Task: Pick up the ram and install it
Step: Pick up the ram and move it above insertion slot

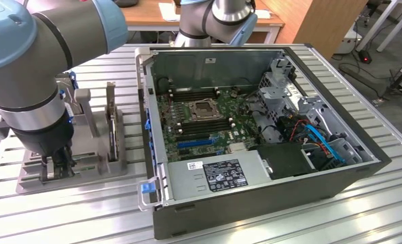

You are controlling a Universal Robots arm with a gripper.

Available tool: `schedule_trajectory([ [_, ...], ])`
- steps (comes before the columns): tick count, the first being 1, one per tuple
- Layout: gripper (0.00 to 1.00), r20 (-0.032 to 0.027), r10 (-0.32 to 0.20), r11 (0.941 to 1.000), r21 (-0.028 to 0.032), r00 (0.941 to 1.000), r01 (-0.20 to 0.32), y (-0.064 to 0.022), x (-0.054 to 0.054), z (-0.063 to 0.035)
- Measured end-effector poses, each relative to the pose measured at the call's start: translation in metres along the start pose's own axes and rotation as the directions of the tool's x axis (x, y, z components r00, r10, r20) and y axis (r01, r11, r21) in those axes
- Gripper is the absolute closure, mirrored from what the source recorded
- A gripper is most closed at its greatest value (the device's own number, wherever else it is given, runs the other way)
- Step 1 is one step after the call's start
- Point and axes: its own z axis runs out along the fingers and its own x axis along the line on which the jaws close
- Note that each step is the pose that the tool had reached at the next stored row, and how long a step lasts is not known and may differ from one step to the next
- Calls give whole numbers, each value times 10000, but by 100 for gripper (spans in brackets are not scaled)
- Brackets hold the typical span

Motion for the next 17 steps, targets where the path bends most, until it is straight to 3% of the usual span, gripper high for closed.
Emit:
schedule_trajectory([
  [17, 71, 0, -1, 10000, 1, 10000, 1, -22, 2, 38],
])
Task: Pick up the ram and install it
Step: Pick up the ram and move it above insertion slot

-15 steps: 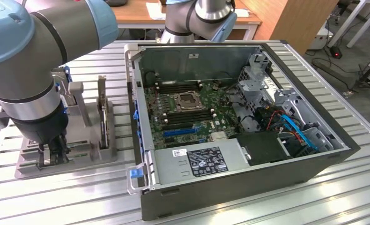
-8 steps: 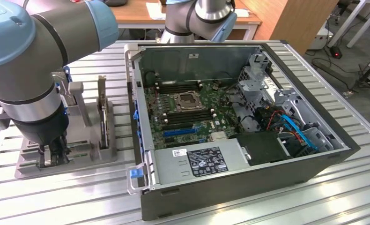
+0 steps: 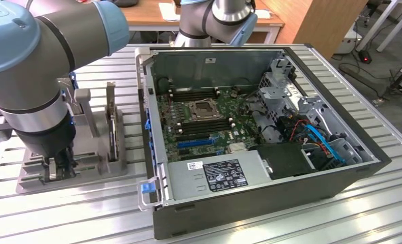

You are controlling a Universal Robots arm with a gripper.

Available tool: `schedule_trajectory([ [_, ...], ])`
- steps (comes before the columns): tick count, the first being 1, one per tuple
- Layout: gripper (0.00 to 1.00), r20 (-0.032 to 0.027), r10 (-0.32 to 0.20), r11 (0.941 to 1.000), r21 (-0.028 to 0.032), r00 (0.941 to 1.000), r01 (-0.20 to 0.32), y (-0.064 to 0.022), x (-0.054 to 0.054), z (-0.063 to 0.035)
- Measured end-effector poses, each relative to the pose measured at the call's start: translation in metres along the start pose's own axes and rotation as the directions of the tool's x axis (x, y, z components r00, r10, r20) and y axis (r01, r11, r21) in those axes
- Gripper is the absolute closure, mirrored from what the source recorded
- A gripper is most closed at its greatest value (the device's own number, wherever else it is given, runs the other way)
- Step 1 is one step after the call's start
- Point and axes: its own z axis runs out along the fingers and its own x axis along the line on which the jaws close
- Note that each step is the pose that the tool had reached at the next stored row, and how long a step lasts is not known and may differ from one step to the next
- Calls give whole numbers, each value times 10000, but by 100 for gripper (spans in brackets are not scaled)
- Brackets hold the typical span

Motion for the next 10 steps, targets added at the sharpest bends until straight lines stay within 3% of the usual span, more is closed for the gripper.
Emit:
schedule_trajectory([
  [10, 71, 2, -1, 10000, -2, 10000, 1, -5, -16, 5],
])
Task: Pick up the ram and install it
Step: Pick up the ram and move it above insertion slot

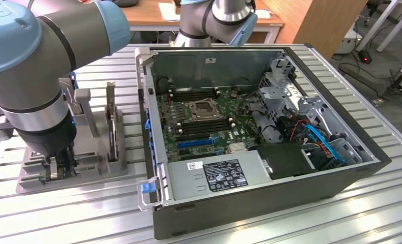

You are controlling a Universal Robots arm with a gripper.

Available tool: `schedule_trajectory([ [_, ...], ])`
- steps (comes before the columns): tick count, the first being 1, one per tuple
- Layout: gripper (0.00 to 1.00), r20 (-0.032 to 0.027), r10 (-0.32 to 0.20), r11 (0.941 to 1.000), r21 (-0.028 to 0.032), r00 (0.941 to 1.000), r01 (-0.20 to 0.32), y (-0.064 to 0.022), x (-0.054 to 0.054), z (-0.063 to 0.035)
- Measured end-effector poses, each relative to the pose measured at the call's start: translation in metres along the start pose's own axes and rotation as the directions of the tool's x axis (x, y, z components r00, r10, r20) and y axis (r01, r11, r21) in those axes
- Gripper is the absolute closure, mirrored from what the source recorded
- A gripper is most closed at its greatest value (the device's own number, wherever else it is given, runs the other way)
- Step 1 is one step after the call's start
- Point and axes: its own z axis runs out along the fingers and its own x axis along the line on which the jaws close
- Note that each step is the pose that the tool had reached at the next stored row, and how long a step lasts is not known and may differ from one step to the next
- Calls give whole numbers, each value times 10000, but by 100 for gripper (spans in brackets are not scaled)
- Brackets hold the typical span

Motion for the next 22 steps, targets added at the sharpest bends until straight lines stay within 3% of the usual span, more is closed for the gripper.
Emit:
schedule_trajectory([
  [10, 71, 1, 2, 10000, 0, 10000, -2, -2, -6, 23],
  [22, 71, 0, 0, 10000, -1, 10000, 0, -26, -6, -33],
])
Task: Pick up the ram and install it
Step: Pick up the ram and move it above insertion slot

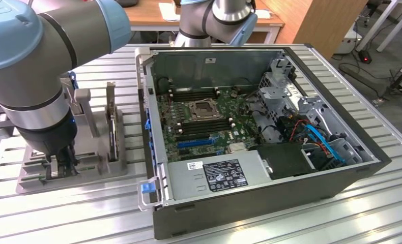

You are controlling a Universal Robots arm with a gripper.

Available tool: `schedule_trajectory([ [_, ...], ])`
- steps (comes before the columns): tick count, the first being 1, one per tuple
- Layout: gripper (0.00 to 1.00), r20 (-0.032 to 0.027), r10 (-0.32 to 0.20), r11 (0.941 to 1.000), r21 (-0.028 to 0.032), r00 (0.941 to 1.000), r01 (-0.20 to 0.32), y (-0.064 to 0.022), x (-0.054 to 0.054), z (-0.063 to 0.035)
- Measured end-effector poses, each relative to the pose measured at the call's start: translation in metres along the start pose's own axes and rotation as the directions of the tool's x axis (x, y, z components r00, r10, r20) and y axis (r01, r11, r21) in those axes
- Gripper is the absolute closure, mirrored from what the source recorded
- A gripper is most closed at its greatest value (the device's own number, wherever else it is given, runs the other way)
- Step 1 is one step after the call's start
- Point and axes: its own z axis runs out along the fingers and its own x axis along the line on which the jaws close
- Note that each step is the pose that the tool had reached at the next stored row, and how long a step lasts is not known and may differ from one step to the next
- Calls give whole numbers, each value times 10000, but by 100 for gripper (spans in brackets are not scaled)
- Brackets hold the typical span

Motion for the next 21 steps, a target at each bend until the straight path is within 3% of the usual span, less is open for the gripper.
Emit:
schedule_trajectory([
  [12, 71, 1, 2, 10000, 0, 10000, -2, -2, 0, 0],
  [15, 73, 0, 2, 10000, 0, 10000, -2, -2, 0, 0],
  [16, 80, 0, 2, 10000, 0, 10000, -2, -2, 0, 0],
  [21, 80, 1, 2, 10000, 1, 10000, -2, -3, -1, 7],
])
